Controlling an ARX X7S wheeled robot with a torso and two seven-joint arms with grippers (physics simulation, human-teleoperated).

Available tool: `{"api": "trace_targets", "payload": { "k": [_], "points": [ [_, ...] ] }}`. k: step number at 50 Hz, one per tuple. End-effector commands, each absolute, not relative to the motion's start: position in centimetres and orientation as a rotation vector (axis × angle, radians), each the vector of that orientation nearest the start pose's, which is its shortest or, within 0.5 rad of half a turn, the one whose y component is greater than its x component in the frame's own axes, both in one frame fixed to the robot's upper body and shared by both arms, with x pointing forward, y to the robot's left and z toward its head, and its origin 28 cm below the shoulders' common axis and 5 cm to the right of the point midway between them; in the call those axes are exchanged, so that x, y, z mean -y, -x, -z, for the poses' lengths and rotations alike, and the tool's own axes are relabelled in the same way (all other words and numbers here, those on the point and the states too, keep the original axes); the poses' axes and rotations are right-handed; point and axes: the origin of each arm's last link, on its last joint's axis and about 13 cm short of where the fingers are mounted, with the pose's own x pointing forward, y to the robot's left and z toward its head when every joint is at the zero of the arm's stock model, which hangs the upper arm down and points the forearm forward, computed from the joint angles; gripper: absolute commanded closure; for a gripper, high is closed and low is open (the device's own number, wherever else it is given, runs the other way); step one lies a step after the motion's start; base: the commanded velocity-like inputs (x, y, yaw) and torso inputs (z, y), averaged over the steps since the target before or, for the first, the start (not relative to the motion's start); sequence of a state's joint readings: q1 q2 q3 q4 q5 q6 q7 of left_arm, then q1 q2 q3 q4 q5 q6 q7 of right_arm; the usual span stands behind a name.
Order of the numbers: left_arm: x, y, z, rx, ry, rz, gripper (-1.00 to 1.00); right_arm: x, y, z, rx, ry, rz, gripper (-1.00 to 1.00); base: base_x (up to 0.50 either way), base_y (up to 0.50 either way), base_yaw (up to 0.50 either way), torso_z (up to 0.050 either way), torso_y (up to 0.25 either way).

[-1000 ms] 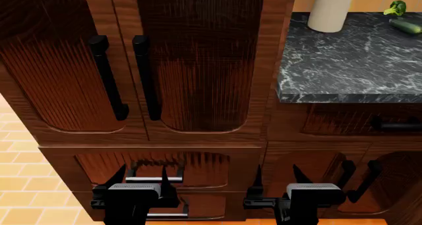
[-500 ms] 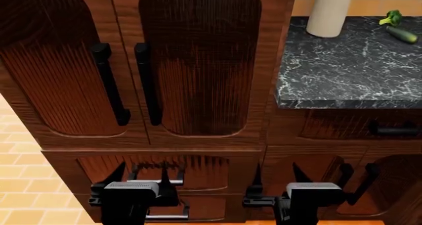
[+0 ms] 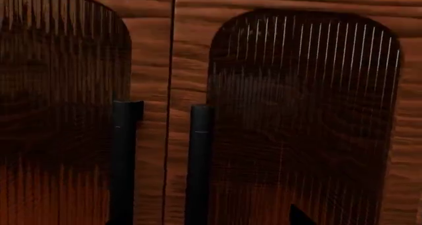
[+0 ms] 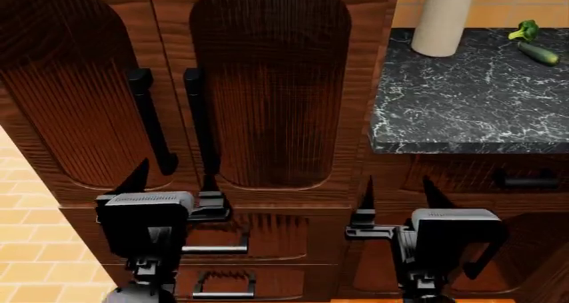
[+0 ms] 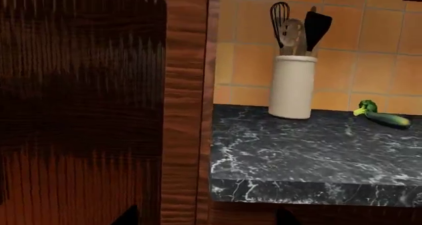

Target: Open the microwave door

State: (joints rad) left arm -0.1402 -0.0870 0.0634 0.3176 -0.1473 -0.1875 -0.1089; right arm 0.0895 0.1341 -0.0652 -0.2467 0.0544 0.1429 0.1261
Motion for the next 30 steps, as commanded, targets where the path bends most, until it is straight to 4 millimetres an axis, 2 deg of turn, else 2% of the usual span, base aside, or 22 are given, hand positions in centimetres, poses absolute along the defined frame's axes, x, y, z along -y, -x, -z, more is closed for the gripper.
{"api": "trace_targets", "payload": {
  "k": [1,8,14,22,30],
  "points": [
    [-20.2,-25.7,-17.9,0.489,0.088,0.01,-1.0,12.6,-24.2,-15.6,0.395,0.157,0.083,-1.0,0.0,0.0,0.0,0.05,0.01],
    [-20.4,-26.5,-23.0,0.613,0.099,0.014,-1.0,13.3,-24.9,-21.7,0.528,0.23,0.096,-1.0,0.0,0.0,0.0,0.05,0.01],
    [-20.8,-26.6,-26.3,0.695,0.116,0.002,-1.0,13.4,-24.8,-24.8,0.601,0.277,0.089,-1.0,0.0,0.0,0.0,0.05,0.006],
    [-21.4,-26.2,-29.9,0.789,0.112,-0.008,-1.0,13.5,-25.3,-27.6,0.673,0.285,0.116,-1.0,0.0,0.0,0.0,0.05,0.004],
    [-21.8,-25.6,-33.7,0.875,0.1,-0.004,-1.0,13.8,-23.8,-29.7,0.72,0.286,0.116,-1.0,0.0,0.0,0.0,0.05,0.004]
  ]
}}
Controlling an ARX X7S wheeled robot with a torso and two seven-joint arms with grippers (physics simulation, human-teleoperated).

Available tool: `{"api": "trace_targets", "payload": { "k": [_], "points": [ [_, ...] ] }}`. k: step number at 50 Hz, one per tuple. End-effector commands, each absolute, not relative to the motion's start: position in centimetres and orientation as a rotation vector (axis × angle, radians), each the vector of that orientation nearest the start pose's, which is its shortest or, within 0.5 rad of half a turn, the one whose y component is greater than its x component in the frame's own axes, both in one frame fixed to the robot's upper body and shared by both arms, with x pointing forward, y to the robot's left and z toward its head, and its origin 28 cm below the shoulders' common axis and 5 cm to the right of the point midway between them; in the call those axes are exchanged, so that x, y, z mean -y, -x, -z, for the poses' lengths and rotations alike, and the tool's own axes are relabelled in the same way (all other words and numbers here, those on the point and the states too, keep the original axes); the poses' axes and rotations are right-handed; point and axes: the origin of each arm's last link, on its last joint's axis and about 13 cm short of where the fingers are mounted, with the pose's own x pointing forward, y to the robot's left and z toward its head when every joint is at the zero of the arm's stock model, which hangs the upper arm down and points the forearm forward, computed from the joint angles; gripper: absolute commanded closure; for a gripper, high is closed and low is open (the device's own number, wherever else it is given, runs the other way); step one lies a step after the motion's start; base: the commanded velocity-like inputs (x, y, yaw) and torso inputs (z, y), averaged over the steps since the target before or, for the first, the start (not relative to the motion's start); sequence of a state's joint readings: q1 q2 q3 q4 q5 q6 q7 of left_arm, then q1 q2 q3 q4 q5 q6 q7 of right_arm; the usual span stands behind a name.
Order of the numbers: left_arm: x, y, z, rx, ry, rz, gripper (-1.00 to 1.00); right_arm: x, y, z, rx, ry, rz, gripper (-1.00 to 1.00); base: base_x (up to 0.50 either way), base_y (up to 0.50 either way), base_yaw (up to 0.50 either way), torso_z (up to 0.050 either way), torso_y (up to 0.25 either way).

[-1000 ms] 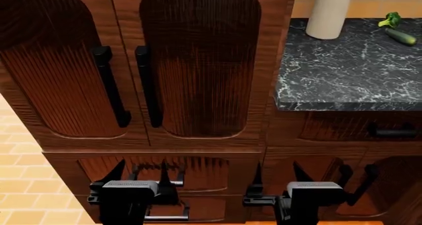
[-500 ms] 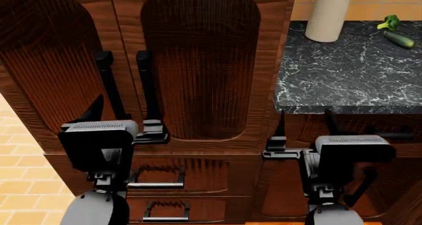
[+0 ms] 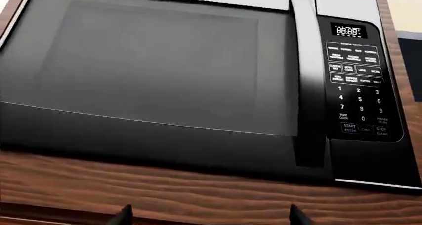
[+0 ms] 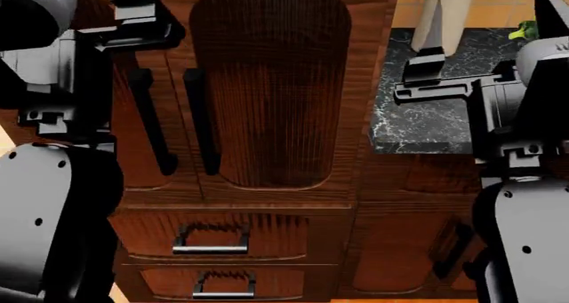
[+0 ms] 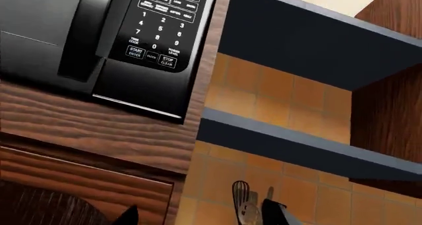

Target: Open the microwave door

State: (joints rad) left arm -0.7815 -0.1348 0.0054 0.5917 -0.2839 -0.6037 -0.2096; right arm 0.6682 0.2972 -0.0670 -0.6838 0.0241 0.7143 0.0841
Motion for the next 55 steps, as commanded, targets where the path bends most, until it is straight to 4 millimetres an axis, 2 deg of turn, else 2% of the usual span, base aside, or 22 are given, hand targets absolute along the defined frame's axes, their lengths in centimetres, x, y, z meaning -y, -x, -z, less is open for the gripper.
{"api": "trace_targets", "payload": {
  "k": [1,13,20,45,55],
  "points": [
    [-21.8,-25.6,-34.1,0.885,0.097,-0.004,-1.0,13.8,-23.6,-30.0,0.724,0.285,0.116,-1.0,0.0,0.0,0.0,0.05,0.0],
    [-22.0,-25.3,-36.1,0.942,0.069,-0.013,-1.0,14.0,-22.7,-33.1,0.805,0.302,0.121,-1.0,0.0,0.0,0.0,0.05,0.0],
    [-22.1,-25.3,-36.0,0.933,0.067,-0.033,-1.0,14.0,-23.0,-33.0,0.807,0.294,0.108,-1.0,0.0,-0.02,0.0,0.005,0.0],
    [-21.8,-25.1,-36.1,0.929,0.065,-0.018,-1.0,13.8,-23.3,-32.7,0.799,0.284,0.087,-1.0,0.0,-0.49,0.0,0.0,0.0],
    [-21.8,-25.0,-36.2,0.933,0.067,-0.018,-1.0,13.7,-23.4,-32.8,0.803,0.297,0.073,-1.0,0.09,0.0,0.0,0.0,0.0]
  ]
}}
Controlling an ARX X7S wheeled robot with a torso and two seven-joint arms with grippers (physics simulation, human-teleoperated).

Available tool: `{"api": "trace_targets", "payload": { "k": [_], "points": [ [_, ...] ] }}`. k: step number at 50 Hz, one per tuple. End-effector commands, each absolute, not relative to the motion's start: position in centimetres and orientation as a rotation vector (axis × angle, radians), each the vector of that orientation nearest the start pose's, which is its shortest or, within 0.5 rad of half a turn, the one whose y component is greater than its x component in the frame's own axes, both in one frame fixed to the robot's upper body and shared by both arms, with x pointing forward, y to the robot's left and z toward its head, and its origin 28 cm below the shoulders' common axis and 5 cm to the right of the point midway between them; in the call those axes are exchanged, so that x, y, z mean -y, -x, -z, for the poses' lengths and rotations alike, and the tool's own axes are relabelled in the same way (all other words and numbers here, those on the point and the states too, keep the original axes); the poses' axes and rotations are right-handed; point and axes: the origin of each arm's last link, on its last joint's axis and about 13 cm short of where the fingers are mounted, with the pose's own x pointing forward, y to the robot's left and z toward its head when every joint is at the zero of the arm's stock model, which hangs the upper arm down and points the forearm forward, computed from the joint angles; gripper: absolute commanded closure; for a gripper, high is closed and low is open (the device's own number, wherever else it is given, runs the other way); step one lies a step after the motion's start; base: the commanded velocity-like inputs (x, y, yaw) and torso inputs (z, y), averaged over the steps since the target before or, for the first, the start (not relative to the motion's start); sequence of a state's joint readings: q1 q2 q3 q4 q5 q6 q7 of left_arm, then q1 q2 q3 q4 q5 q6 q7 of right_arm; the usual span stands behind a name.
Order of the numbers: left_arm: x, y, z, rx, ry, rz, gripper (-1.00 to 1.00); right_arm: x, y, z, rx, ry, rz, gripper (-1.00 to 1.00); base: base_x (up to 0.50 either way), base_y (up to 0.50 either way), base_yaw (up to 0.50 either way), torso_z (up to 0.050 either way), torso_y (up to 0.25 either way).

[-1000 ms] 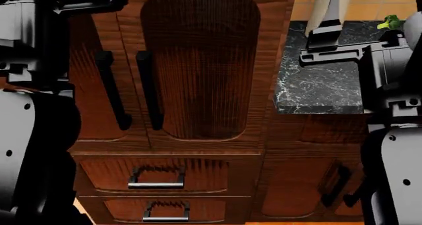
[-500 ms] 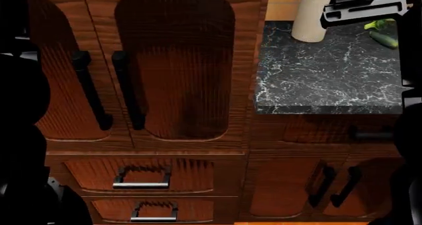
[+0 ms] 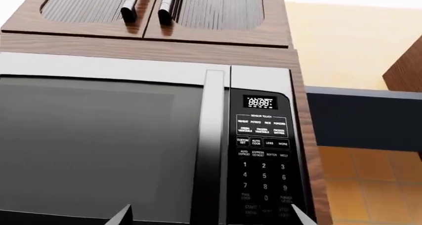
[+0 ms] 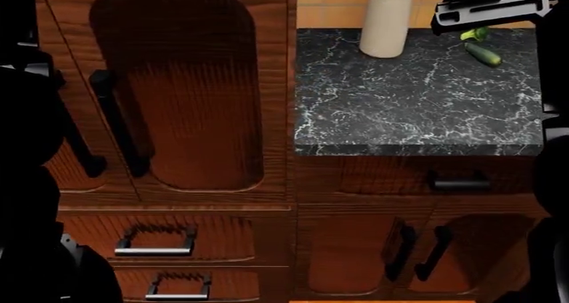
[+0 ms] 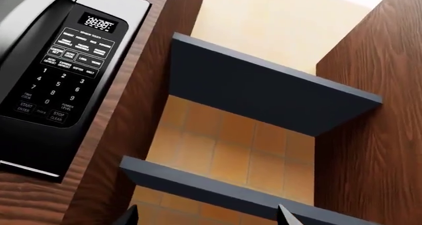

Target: Open the microwave door

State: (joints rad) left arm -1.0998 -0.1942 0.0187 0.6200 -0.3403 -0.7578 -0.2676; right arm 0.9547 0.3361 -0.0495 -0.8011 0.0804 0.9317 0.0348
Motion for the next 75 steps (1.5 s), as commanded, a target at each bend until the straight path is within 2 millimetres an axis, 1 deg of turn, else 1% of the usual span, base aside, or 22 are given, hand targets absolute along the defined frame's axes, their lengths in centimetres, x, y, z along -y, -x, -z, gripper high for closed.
{"api": "trace_targets", "payload": {
  "k": [1,7,36,41,48,57,62,68,75],
  "points": [
    [-21.9,-25.0,-36.2,0.933,0.067,-0.017,-1.0,13.7,-23.3,-32.7,0.802,0.298,0.071,-1.0,0.28,0.0,0.0,0.0,0.0],
    [-22.0,-25.0,-36.2,0.934,0.066,-0.021,-1.0,13.6,-23.4,-32.5,0.8,0.298,0.067,-1.0,0.28,0.0,0.0,0.0,0.0],
    [-22.0,-25.0,-36.5,0.945,0.068,-0.026,-1.0,13.4,-22.9,-32.9,0.808,0.303,0.065,-1.0,0.28,0.0,0.0,0.0,0.0],
    [-22.1,-24.9,-36.8,0.945,0.062,-0.028,-1.0,13.4,-22.9,-32.8,0.809,0.302,0.068,-1.0,0.0,0.0,0.0,0.0,0.0],
    [-22.1,-25.6,-39.1,0.897,0.05,-0.02,-1.0,13.3,-23.0,-32.8,0.807,0.301,0.061,-1.0,0.0,0.0,0.0,0.0,0.0],
    [-21.9,-27.9,-42.5,0.811,0.024,-0.005,-1.0,13.3,-22.9,-32.9,0.806,0.305,0.057,-1.0,0.0,0.0,0.0,0.0,0.0],
    [-21.6,-28.7,-43.9,0.805,0.008,-0.018,-1.0,13.4,-22.8,-32.9,0.806,0.305,0.057,-1.0,0.0,0.0,0.0,0.0,0.0],
    [-21.3,-29.9,-45.1,0.817,-0.023,-0.045,-1.0,13.4,-22.7,-32.8,0.803,0.304,0.06,-1.0,0.0,0.0,0.0,0.0,0.0],
    [-22.1,-29.7,-47.2,0.827,-0.057,-0.063,-1.0,13.4,-22.7,-32.9,0.801,0.309,0.059,-1.0,0.0,0.0,0.0,0.0,0.0]
  ]
}}
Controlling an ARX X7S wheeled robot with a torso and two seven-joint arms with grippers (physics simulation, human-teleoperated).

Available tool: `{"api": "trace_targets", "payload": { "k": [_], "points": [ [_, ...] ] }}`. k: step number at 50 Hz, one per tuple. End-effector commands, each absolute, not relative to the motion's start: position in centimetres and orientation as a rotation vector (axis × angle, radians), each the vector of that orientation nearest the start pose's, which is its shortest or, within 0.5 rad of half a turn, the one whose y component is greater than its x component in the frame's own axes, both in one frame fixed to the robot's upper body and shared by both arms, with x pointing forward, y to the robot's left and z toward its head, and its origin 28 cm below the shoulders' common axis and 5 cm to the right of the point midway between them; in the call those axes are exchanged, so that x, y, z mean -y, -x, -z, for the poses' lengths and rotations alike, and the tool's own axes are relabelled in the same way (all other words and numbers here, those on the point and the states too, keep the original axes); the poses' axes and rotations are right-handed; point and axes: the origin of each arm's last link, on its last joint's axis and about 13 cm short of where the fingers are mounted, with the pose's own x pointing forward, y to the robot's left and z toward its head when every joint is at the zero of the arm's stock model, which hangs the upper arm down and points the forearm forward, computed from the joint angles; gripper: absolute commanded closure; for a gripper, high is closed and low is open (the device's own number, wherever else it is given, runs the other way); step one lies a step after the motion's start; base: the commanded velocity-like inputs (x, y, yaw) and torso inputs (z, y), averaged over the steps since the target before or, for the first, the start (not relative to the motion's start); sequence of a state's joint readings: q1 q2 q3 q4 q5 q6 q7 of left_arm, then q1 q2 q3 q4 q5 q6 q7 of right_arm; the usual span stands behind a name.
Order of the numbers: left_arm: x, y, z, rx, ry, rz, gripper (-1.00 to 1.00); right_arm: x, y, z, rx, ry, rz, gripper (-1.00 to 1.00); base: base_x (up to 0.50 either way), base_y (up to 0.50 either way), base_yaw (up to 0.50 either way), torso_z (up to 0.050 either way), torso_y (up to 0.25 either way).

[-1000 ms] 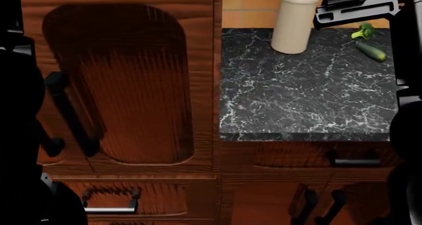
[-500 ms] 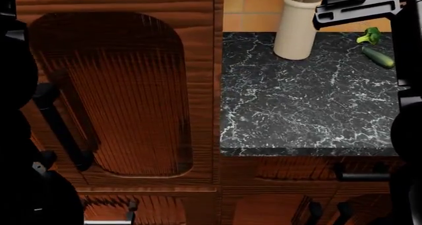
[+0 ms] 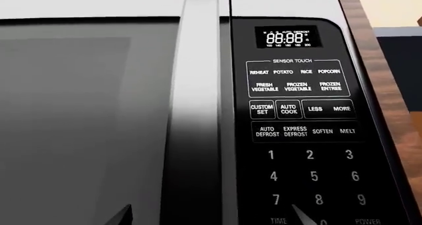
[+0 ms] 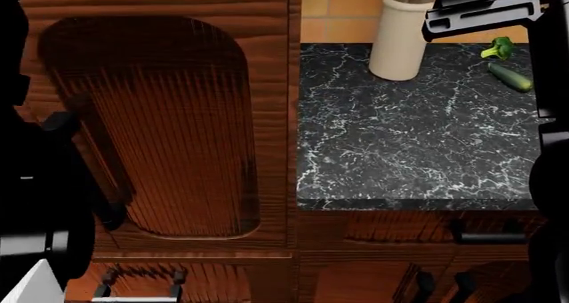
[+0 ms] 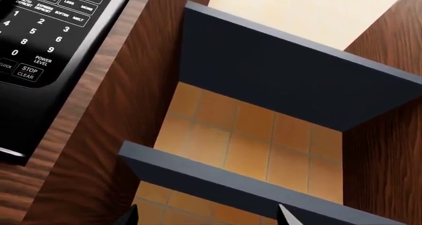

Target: Open the microwave door

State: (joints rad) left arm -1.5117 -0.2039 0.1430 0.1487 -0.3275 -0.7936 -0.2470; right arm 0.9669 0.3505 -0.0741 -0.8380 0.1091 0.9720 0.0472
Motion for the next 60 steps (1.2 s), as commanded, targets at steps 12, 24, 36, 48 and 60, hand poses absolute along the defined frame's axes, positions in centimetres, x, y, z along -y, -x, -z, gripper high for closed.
{"api": "trace_targets", "payload": {
  "k": [12,24,36,48,60],
  "points": [
    [-22.7,-30.7,-48.6,0.826,-0.095,-0.101,-1.0,13.3,-22.6,-33.0,0.803,0.313,0.056,-1.0,0.0,0.0,0.0,0.0,0.0],
    [-22.5,-32.7,-48.6,0.794,-0.111,-0.117,-1.0,13.3,-22.6,-33.1,0.804,0.316,0.057,-1.0,0.0,0.0,0.0,0.0,0.0],
    [-22.5,-34.0,-48.4,0.773,-0.127,-0.135,-1.0,13.4,-22.6,-33.1,0.804,0.319,0.06,-1.0,0.0,0.0,0.0,0.0,0.0],
    [-22.5,-34.4,-47.9,0.755,-0.136,-0.143,-1.0,13.4,-22.4,-33.2,0.804,0.319,0.063,-1.0,0.0,0.0,0.0,0.0,0.0],
    [-22.8,-34.4,-47.9,0.755,-0.124,-0.155,1.0,13.5,-22.2,-33.2,0.803,0.319,0.065,-1.0,0.0,0.0,0.0,0.0,0.0]
  ]
}}
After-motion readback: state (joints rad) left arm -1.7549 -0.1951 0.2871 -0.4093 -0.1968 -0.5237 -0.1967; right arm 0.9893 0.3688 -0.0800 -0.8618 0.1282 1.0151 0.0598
